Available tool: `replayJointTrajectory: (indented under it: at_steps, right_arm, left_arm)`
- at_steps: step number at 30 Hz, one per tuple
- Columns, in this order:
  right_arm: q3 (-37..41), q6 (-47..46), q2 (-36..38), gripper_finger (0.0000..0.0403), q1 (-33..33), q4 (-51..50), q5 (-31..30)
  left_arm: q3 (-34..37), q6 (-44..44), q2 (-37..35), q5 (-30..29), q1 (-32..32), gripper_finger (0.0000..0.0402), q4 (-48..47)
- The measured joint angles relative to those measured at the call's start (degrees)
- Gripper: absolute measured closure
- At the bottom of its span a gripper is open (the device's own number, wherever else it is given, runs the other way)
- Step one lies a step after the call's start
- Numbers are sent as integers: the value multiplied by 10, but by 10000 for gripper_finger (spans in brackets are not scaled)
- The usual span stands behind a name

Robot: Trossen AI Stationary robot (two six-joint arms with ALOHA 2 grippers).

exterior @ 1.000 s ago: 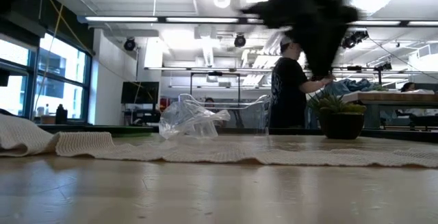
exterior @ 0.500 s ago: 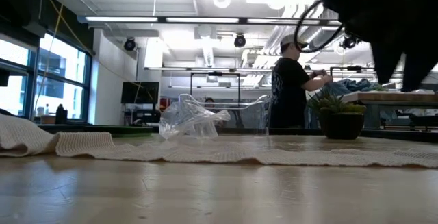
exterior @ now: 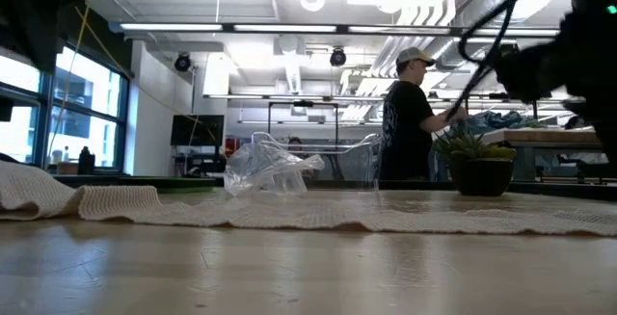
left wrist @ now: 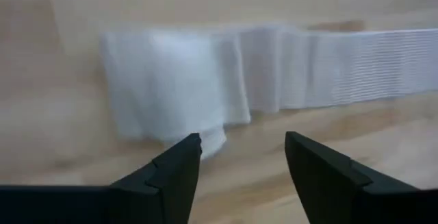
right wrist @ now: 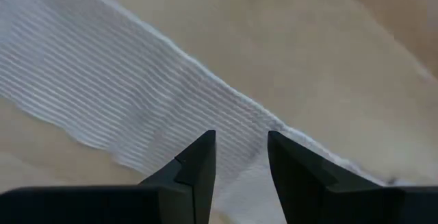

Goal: Roll bandage
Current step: Roll the bandage

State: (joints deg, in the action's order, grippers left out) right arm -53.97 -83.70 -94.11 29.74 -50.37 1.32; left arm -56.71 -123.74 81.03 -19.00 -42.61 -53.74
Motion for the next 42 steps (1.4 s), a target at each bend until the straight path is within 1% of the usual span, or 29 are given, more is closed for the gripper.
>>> replayJointTrajectory:
  at_steps: [2, 5, 6, 8, 11, 13, 17, 20, 23, 26, 30, 33, 38, 42]
  right_arm:
    - [32, 36, 0, 279, 3, 33, 18]
    - [72, 59, 4, 279, 7, 96, 50]
    - [81, 64, 4, 279, 10, 112, 54]
    - [97, 66, 5, 279, 16, 150, 60]
    - [105, 62, 8, 279, 20, 172, 60]
    - [101, 63, 7, 279, 25, 180, 53]
    - [96, 59, 6, 279, 31, 195, 46]
    - [95, 49, 7, 279, 37, 215, 30]
    - [96, 40, 17, 279, 38, 212, 22]
    - [97, 25, 29, 279, 36, 179, 6]
    - [96, 1, 32, 279, 36, 131, 23]
    - [96, 0, 35, 279, 36, 122, 36]
    - [79, 0, 43, 279, 34, 90, 22]
    - [66, 1, 48, 279, 29, 57, 19]
  left_arm:
    - [0, -44, 30, 23, -1, 188, 24]
    - [1, -60, 64, 82, 12, 187, 47]
    - [0, -63, 71, 94, 19, 187, 49]
    - [-1, -67, 75, 100, 32, 186, 46]
    - [-1, -69, 63, 94, 57, 186, 41]
    - [-2, -67, 60, 105, 66, 186, 20]
    - [-1, -82, 62, 143, 59, 186, -40]
    - [-1, -82, 62, 139, 54, 186, -40]
    - [-1, -76, 62, 127, 54, 186, -37]
    - [-1, -57, 62, 127, 54, 186, -33]
    - [-1, -37, 62, 127, 53, 186, -34]
    - [-1, -19, 62, 127, 53, 186, -34]
    - [-1, 4, 61, 127, 55, 186, -34]
    - [-1, -1, 61, 128, 55, 186, -30]
